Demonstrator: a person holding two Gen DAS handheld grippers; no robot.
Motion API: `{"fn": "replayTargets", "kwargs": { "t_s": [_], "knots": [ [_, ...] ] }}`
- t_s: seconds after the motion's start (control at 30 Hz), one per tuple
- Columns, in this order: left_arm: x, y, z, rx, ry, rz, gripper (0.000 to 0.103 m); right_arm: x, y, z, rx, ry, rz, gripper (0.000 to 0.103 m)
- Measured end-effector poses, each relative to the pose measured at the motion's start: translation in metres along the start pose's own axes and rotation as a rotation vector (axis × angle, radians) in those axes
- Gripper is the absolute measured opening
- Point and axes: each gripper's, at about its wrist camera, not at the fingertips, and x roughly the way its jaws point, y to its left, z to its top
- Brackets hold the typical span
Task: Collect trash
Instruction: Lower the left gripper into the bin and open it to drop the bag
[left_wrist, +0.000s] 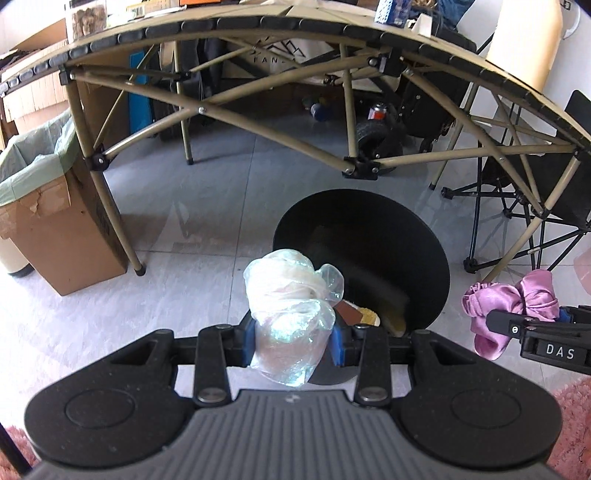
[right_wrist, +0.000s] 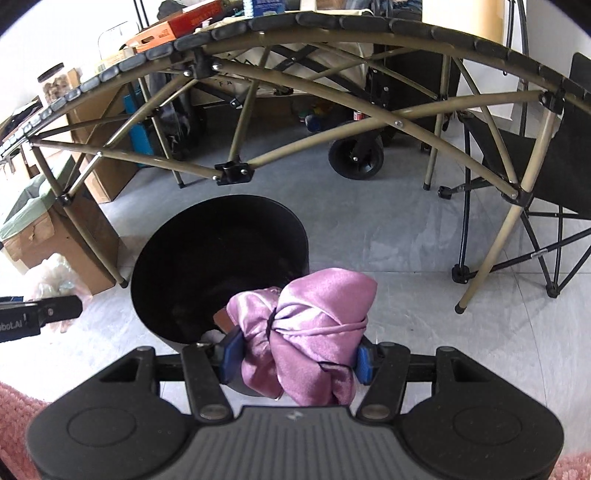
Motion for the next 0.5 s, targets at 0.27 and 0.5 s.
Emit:
{"fn": "replayTargets", "kwargs": {
  "t_s": [0.27,0.5],
  "knots": [
    [0.016,-0.011,0.013,0.000,0.067,0.013,0.038,0.010,-0.015,0.002,0.052,0.028,-0.014,0.057],
    [0.031,-0.041,0.029,0.024,0.089,-0.003,0.038,0.012,-0.034,0.001,0.102,0.032,-0.028,0.057]
  ]
}}
